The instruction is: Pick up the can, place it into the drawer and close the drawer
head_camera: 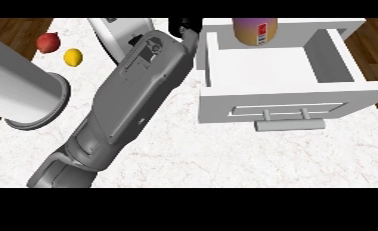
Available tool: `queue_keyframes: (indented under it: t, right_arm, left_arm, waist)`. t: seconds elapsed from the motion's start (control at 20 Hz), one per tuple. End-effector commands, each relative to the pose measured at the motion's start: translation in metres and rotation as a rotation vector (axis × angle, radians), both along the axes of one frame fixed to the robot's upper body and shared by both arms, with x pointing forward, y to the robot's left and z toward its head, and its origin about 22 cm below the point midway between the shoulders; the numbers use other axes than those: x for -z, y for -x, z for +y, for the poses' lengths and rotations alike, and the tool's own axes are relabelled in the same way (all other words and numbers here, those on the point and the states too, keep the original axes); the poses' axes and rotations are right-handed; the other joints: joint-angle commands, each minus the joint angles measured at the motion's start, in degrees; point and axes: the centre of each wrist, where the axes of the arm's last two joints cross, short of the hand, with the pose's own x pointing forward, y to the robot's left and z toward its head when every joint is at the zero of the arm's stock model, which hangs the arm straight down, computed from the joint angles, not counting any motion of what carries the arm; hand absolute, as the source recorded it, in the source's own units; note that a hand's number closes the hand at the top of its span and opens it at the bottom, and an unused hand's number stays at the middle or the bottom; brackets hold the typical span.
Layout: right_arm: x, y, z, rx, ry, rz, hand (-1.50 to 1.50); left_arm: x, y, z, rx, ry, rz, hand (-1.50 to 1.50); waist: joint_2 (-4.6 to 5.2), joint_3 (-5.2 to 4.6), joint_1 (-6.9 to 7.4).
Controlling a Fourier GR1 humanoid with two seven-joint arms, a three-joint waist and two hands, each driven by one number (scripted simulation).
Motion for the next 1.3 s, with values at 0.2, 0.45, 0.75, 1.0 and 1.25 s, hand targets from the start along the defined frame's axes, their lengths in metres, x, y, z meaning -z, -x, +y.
queue_keyframes:
  t: [0.2,0.45,0.75,1.0,1.25]
  right_arm:
    - [0.009,0.005,-0.007,-0.013,-0.012,-0.012,-1.50]
    - [0.006,-0.002,0.005,-0.031,0.000,0.010,-1.50]
    - [-0.006,-0.005,0.014,-0.017,-0.011,-0.022,-1.50]
    - [-0.012,-0.013,0.011,-0.030,0.004,-0.016,-1.50]
    - [-0.003,-0.005,0.009,-0.035,-0.003,-0.022,-1.50]
  left_arm:
    - [-0.012,-0.008,-0.025,-0.021,-0.031,0.021,1.50]
    - [-0.012,-0.004,-0.039,-0.018,-0.043,0.016,1.50]
    - [-0.003,-0.010,-0.038,-0.031,-0.055,0.052,1.50]
    - [0.023,-0.011,-0.035,-0.042,-0.112,0.063,1.50]
    - [0.046,-0.016,-0.025,-0.077,-0.145,0.087,-1.50]
  waist:
    - [0.12,0.06,-1.39]
    - [0.34,0.08,-2.40]
    - [0.31,0.04,-1.95]
    - [0.57,0.05,-2.43]
    - [0.62,0.07,-2.73]
